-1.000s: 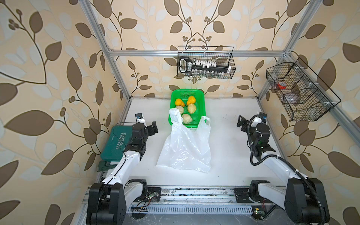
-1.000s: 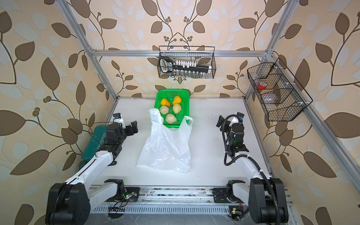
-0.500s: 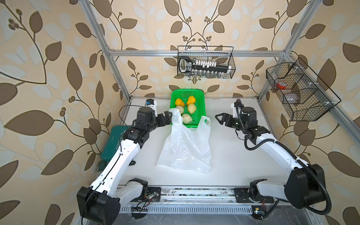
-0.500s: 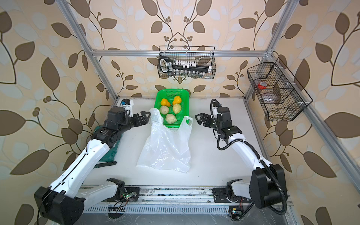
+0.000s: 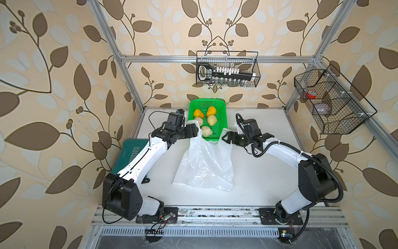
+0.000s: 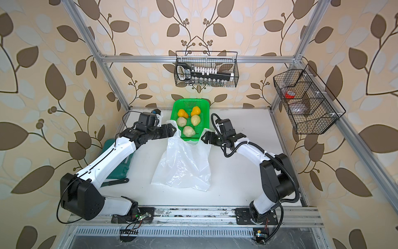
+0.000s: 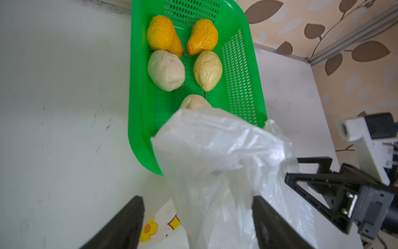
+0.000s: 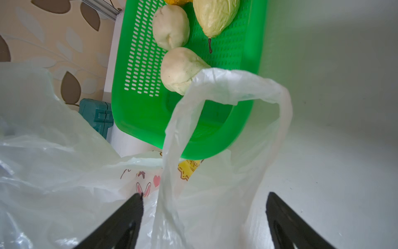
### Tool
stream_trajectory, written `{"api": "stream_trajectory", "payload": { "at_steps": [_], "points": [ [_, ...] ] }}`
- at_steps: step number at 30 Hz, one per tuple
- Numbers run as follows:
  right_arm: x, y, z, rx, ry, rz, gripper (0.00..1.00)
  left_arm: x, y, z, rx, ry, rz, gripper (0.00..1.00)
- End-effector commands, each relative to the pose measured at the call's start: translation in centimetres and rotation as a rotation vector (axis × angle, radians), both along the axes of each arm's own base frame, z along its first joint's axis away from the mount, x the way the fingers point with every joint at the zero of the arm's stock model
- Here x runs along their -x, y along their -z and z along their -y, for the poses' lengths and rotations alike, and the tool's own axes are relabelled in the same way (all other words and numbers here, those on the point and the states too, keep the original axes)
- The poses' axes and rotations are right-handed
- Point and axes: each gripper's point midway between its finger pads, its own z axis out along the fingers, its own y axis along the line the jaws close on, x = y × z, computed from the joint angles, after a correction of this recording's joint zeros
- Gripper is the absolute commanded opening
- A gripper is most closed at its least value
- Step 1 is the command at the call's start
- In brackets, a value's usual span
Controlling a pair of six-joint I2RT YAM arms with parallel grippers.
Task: Place the pears into plastic bags & tie knots
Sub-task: Pick up the plastic bag at the center of the board, then move the basket to the center of the board.
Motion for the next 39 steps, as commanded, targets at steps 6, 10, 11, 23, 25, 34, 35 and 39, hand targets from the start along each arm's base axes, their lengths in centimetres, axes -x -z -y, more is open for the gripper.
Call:
{"api": "stream_trajectory", "payload": {
  "at_steps": [6,10,11,23,25,34,35,39],
  "points": [
    [-1.0,-2.8,2.1,0.021,0.067,0.081,0.95,0.9,-1.6,1.6,0.131,0.04,0.013,0.0],
    [-3.9,-4.3,6.3,0.032,0.207,0.108,0.96,1.8,-3.8,-3.2,0.011,-0.167,0.104,0.0],
    [-4.4,-4.3,6.7,0.04,0.222,0.108,0.96,2.2,-4.6,-4.6,-0.018,-0.224,0.135,0.0],
    [-14.0,1.6,4.2,0.117,0.304,0.021,0.92,6.7,-8.4,-12.0,-0.168,-0.492,0.312,0.0],
    [-15.0,2.6,2.6,0.131,0.281,0.016,0.91,6.9,-8.7,-12.1,-0.165,-0.492,0.335,0.0],
    [-16.8,5.9,1.8,0.197,0.298,-0.019,0.4,6.4,-9.3,-10.8,-0.142,-0.422,0.356,0.0],
    [-16.6,5.7,2.3,0.201,0.307,-0.013,0.3,6.2,-9.4,-10.5,-0.136,-0.406,0.36,0.0],
    [-15.5,4.7,5.3,0.225,0.37,0.013,0.03,5.3,-9.9,-8.9,-0.113,-0.336,0.368,0.0]
  ]
}}
